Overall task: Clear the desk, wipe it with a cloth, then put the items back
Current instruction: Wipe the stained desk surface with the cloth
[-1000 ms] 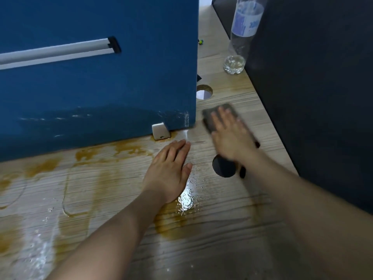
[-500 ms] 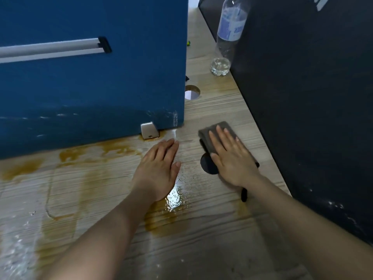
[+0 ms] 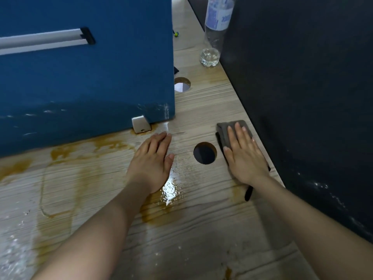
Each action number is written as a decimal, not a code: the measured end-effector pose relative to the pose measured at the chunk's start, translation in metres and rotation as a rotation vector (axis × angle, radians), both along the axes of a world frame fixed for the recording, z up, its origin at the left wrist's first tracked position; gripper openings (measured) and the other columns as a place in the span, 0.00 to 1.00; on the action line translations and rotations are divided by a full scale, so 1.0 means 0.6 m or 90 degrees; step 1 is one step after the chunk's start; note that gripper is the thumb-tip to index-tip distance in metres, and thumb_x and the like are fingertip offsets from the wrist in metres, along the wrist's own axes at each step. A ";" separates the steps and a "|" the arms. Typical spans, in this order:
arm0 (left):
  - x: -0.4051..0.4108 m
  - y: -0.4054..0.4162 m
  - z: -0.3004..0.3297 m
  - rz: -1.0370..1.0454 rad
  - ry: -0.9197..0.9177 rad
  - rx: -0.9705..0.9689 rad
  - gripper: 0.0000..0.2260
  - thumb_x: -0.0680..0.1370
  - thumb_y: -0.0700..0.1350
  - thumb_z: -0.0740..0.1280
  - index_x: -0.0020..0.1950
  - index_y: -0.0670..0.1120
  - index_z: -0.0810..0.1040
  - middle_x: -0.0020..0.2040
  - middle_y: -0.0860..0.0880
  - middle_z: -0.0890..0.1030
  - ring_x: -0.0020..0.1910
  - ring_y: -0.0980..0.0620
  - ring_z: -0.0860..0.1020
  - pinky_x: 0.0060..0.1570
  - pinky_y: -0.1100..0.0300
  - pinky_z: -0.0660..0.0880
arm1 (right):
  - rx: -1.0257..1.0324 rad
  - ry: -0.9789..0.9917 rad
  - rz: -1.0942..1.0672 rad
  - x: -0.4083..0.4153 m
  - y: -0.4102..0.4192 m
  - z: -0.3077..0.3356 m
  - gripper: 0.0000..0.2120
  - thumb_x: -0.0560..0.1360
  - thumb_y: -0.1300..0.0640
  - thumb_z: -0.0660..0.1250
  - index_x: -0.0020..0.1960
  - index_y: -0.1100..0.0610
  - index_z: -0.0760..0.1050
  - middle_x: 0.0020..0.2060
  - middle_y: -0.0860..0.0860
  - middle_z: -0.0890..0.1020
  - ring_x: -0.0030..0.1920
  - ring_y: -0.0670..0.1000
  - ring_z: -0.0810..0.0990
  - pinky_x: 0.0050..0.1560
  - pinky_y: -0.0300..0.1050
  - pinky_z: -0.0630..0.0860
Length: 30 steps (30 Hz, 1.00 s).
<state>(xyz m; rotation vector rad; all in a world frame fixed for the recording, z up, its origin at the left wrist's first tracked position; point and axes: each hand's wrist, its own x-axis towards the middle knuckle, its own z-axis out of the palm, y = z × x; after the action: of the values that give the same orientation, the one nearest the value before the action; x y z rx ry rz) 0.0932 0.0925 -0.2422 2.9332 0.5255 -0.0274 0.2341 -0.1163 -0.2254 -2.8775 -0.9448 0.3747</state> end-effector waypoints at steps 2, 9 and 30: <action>0.001 0.000 -0.002 0.002 0.001 0.002 0.26 0.81 0.57 0.41 0.77 0.50 0.51 0.76 0.52 0.55 0.75 0.53 0.51 0.72 0.60 0.43 | -0.010 0.010 -0.027 0.023 0.008 -0.001 0.27 0.82 0.47 0.42 0.77 0.52 0.36 0.76 0.50 0.36 0.75 0.48 0.36 0.74 0.45 0.37; 0.000 0.000 -0.005 0.003 0.000 -0.004 0.26 0.80 0.57 0.41 0.77 0.49 0.52 0.75 0.52 0.57 0.74 0.52 0.54 0.73 0.57 0.50 | -0.002 0.020 -0.034 0.083 0.037 -0.001 0.28 0.82 0.47 0.43 0.77 0.54 0.37 0.76 0.52 0.37 0.76 0.50 0.36 0.73 0.45 0.36; -0.022 -0.008 0.012 0.060 -0.038 -0.043 0.24 0.82 0.53 0.50 0.77 0.48 0.53 0.75 0.48 0.57 0.73 0.48 0.55 0.73 0.54 0.48 | 0.005 0.047 0.119 -0.022 0.139 0.000 0.27 0.82 0.49 0.43 0.77 0.51 0.36 0.76 0.51 0.36 0.75 0.50 0.35 0.72 0.46 0.34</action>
<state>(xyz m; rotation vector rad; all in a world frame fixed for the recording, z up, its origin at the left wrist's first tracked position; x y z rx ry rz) 0.0797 0.0878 -0.2347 2.8300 0.6397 0.0515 0.2211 -0.0329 -0.2252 -2.7535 -1.2032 0.4875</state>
